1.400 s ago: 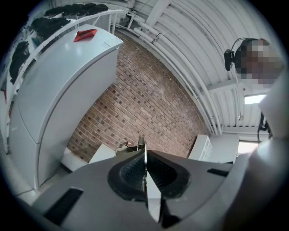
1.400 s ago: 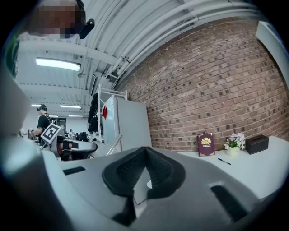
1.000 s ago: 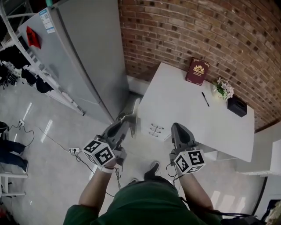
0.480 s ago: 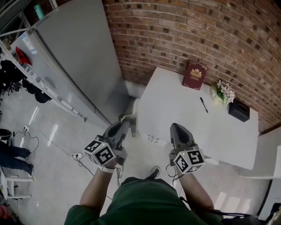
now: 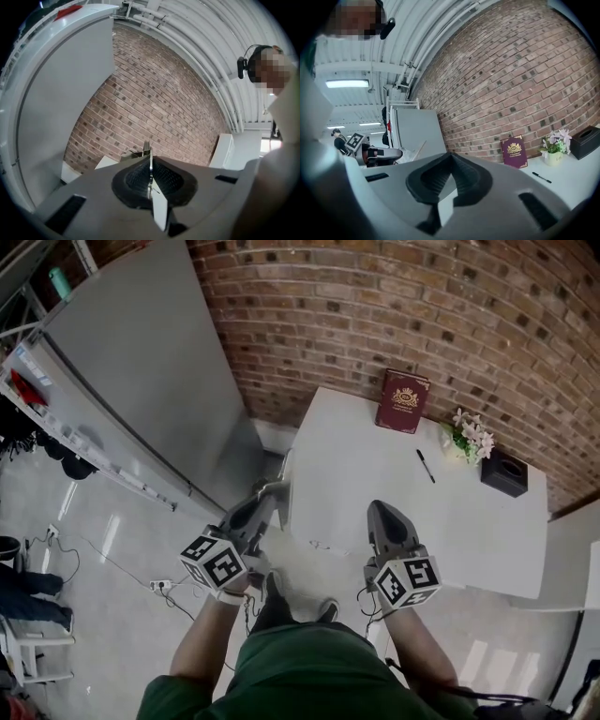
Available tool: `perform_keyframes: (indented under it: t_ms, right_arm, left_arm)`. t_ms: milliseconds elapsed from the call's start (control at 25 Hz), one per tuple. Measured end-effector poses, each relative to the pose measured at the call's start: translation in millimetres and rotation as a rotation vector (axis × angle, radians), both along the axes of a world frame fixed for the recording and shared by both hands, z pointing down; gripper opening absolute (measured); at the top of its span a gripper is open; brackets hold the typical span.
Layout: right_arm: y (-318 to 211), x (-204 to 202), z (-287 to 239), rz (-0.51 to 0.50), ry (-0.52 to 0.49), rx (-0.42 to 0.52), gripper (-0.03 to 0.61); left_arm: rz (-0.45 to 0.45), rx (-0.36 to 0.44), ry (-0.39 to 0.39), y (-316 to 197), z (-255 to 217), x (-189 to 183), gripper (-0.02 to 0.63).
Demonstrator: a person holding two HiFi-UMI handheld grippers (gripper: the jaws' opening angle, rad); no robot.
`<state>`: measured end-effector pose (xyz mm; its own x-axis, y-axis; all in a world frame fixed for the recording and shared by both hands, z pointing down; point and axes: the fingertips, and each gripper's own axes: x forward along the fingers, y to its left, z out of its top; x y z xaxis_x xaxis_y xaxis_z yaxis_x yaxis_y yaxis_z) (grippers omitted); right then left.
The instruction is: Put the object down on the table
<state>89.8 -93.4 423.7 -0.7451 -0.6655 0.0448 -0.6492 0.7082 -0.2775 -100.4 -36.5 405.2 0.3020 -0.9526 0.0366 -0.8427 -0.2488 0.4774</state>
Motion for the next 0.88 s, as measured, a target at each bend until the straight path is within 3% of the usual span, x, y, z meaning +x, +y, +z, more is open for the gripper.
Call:
perform_keyframes:
  t_ms: [400,880]
  right_arm:
    - [-53,0,12,0.191,0.066,-0.010,0.003]
    - [-98,-41,13,0.403,0.132,-0.034,0.003]
  left_arm:
    - [0.159,-0.022,0.021,-93,32,-22,0.008]
    - [0.379,-0.090,0.050,-196,70,-62,0.008]
